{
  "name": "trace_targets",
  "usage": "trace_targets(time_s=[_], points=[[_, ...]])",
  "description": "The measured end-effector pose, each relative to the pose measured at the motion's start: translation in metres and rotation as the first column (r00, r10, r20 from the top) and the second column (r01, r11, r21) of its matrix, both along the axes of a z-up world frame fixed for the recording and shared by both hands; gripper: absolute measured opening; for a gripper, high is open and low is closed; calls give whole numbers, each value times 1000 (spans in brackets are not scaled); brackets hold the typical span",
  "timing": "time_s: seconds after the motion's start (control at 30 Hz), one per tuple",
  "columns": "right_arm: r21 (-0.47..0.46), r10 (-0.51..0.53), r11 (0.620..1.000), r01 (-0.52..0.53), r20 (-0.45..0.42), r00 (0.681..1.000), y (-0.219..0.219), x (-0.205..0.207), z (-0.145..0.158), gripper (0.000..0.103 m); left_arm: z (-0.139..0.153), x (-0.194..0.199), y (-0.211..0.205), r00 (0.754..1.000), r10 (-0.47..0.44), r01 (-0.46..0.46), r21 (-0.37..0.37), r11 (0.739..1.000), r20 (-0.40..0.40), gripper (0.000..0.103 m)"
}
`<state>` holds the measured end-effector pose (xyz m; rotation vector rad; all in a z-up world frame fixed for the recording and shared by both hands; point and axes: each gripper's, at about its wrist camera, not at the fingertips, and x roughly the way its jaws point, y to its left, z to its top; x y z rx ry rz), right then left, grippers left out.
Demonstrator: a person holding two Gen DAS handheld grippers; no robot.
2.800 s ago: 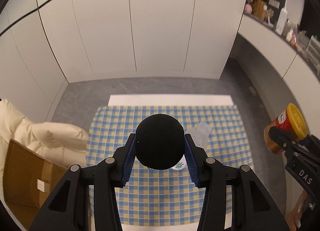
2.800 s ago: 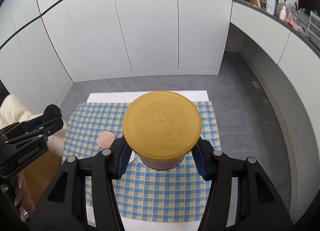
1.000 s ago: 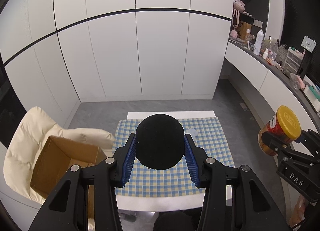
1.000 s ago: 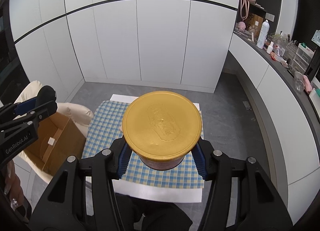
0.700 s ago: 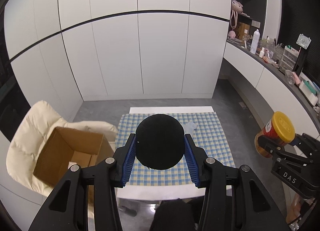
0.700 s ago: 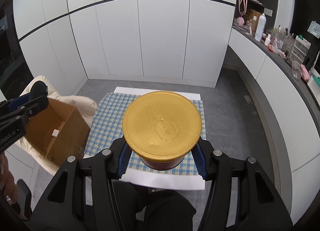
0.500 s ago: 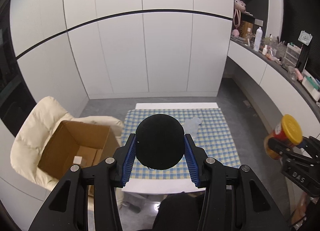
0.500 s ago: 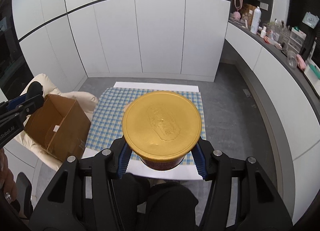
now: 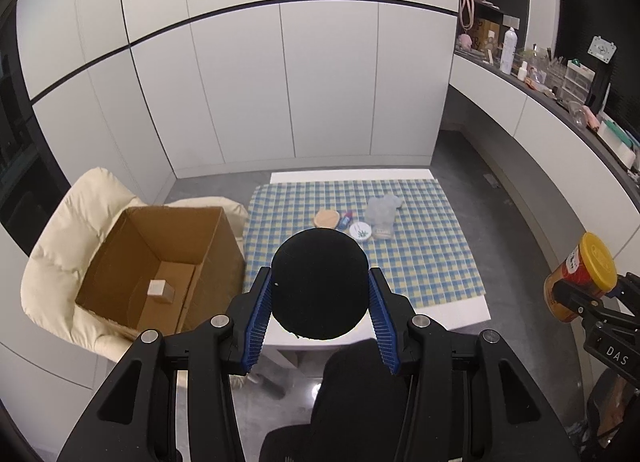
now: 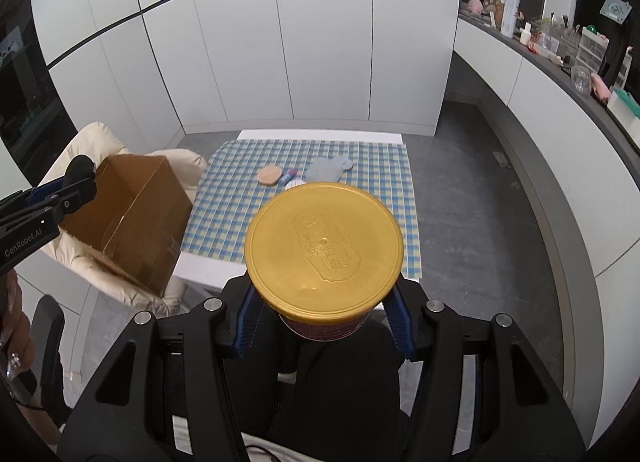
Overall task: Organize objects
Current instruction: 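Lift the jar with the right tool while the left tool lifts the tin, then carry the jar with the right tool while the left tool carries the tin over the box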
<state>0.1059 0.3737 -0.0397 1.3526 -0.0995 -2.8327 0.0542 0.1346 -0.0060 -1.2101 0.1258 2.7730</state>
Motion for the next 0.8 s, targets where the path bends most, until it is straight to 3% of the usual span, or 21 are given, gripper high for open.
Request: trace_targets(time_s=[0.8], points=[[-52, 24, 998, -18, 115, 993, 4, 63, -39, 56, -49, 42, -21, 994, -22, 22, 0, 1000, 110, 46]])
